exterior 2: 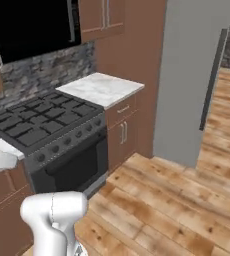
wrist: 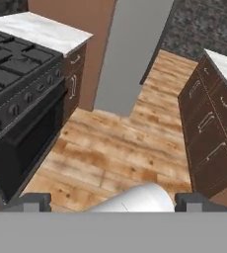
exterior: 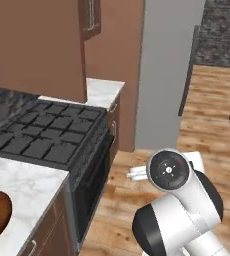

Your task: Pick the egg and butter from the fridge and place them by the bowl for mixing.

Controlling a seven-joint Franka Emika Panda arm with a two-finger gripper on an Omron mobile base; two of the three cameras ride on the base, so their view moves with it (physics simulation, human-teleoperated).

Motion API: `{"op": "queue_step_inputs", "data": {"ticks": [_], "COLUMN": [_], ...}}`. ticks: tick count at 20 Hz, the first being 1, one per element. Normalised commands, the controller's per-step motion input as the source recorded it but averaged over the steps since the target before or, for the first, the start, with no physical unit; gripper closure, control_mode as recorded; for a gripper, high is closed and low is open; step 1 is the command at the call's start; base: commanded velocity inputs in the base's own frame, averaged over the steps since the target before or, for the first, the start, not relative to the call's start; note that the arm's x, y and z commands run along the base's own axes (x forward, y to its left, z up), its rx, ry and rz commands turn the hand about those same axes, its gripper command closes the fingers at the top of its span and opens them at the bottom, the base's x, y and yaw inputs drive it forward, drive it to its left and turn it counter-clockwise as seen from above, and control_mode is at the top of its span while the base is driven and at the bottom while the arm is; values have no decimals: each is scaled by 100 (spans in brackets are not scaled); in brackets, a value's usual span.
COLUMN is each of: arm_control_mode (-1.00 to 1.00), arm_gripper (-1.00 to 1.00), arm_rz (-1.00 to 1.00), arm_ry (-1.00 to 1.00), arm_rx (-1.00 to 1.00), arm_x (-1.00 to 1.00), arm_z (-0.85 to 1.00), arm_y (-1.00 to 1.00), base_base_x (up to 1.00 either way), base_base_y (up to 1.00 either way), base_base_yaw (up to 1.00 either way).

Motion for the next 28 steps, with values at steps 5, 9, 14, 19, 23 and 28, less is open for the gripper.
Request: {"op": "queue_step_inputs", "data": {"ticks": [5, 9, 14, 19, 23, 28], "arm_control_mode": [100, 100, 100, 100, 100, 100], "arm_gripper": [-100, -100, -100, -100, -100, -100], "arm_rz": [0, 0, 0, 0, 0, 0], "arm_ry": [0, 0, 0, 0, 0, 0], "arm_rx": [0, 0, 0, 0, 0, 0], "arm_x": [0, 0, 0, 0, 0, 0], "arm_z": [0, 0, 0, 0, 0, 0], "arm_y": [0, 0, 0, 0, 0, 0], "base_base_x": [0, 47, 100, 100, 100, 100], "base_base_y": [-26, -51, -34, -40, -66, -91], "base_base_yaw": [-100, -51, 1, 6, 16, 6]}}
